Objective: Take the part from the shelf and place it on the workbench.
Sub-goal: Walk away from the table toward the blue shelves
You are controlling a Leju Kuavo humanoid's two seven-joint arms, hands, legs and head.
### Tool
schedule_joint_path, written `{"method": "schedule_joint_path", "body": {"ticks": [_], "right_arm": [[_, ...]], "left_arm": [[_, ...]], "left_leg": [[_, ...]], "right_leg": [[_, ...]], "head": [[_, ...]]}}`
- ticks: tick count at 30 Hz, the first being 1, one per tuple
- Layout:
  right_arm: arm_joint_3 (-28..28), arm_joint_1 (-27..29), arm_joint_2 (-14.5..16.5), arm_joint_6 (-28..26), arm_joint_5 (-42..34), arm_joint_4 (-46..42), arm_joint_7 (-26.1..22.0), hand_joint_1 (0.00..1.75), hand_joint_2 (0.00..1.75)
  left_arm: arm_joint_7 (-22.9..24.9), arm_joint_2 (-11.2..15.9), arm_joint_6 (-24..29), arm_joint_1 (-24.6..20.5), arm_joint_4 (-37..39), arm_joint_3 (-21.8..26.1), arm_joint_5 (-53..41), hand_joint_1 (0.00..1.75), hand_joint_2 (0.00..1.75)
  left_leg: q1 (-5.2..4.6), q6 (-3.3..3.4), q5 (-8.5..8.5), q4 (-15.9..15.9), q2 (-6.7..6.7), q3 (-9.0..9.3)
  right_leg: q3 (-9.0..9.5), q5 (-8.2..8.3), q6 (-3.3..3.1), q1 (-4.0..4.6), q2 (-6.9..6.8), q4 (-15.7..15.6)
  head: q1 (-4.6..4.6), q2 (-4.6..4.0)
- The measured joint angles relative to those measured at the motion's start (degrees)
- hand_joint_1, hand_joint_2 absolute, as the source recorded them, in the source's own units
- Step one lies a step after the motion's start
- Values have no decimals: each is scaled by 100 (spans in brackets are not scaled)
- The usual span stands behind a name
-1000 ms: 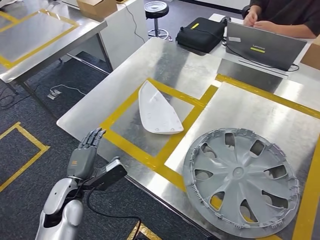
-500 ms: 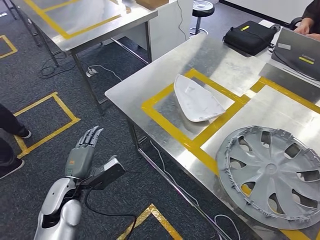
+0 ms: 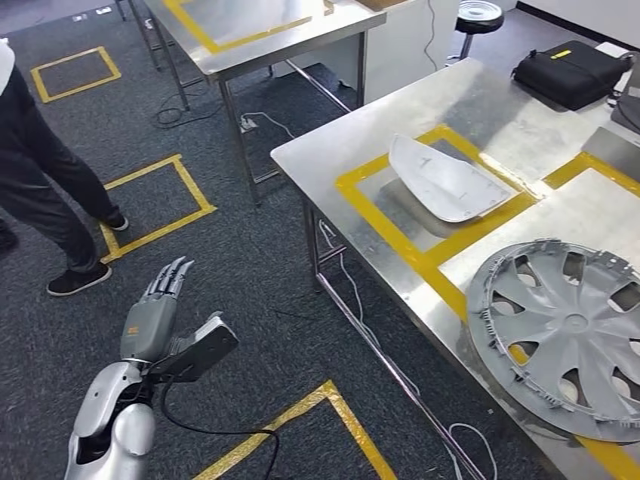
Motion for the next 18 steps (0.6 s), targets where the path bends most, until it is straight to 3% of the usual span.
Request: {"method": "schedule_joint_path", "body": {"ticks": [1,2,3,5,6,7,8,9,10,11,13,15,16,17,18], "right_arm": [[-1,2,-2,-2,1,-2,1,0,0],[-1,-1,-3,-3,2,-3,1,0,0],[-1,-5,-4,-3,3,-5,1,0,0],[-1,-15,-11,-5,7,-18,1,0,0],[-1,-18,-18,-7,9,-26,2,0,0],[-1,-23,-24,-8,11,-34,3,0,0],[-1,-25,-27,-9,13,-39,4,0,0],[-1,-29,-25,-9,14,-39,5,0,0],[-1,-32,-20,-8,15,-39,5,0,0],[-1,-27,-15,-5,15,-38,6,0,0],[-1,-3,-9,0,17,-37,5,0,0],[0,16,-7,1,19,-37,5,0,0],[0,16,-6,1,19,-37,5,0,0],[-1,12,-7,-1,19,-37,6,0,0],[-2,7,-8,-3,18,-38,8,0,0]], "left_arm": [[-2,-7,-5,5,0,11,13,0,0],[-2,-12,-15,10,0,23,27,0,0],[-3,-17,-26,15,0,35,40,0,0],[-8,-34,-47,16,0,54,70,0,0],[-16,-47,-55,11,0,60,90,0,0],[-29,-58,-63,8,0,67,115,0,0],[-44,-67,-70,10,0,83,137,0,0],[-57,-74,-75,23,0,104,152,0,0],[-66,-81,-77,42,0,130,161,0,0],[-70,-89,-79,57,1,154,162,0,0],[-80,-105,-82,69,2,175,163,0,0],[-87,-108,-84,69,7,185,164,0,0],[-89,-108,-84,70,10,193,164,0,0],[-89,-108,-84,72,13,204,164,0,0],[-90,-108,-84,74,15,215,164,0,0]], "left_leg": [[52,-40,-25,259,30,-15],[103,-79,63,351,53,50],[149,-116,215,241,86,218],[211,-174,407,-436,300,839],[210,-171,392,-854,415,1168],[195,-146,335,-1183,500,1397],[160,-99,291,-1383,508,1501],[121,-33,271,-1470,454,1479],[98,35,300,-1478,396,1417],[79,107,351,-1474,333,1355],[64,227,476,-1476,209,1238],[19,298,615,-1474,64,1082],[-12,321,685,-1472,-13,997],[-42,335,757,-1470,-93,909],[-63,341,830,-1468,-176,822]], "right_leg": [[-86,60,18,-2,-98,4],[-168,116,40,-5,-191,8],[-245,168,68,-9,-281,11],[-351,255,139,-11,-422,25],[-391,296,180,-15,-484,43],[-427,343,226,-23,-542,65],[-467,392,270,-43,-607,82],[-500,444,315,-76,-674,96],[-538,444,356,-114,-656,115],[-581,347,380,-143,-540,191],[-743,-120,386,-142,-146,680],[-955,-611,339,-77,77,1472],[-997,-704,302,-42,105,1745],[-946,-670,252,-6,118,1820],[-783,-534,192,35,144,1669]], "head": [[-3,0],[-3,0],[-3,0],[-7,1],[-3,1],[-5,1],[-3,1],[2,1],[0,1],[7,1],[28,1],[47,0],[52,0],[50,0],[49,0]]}}
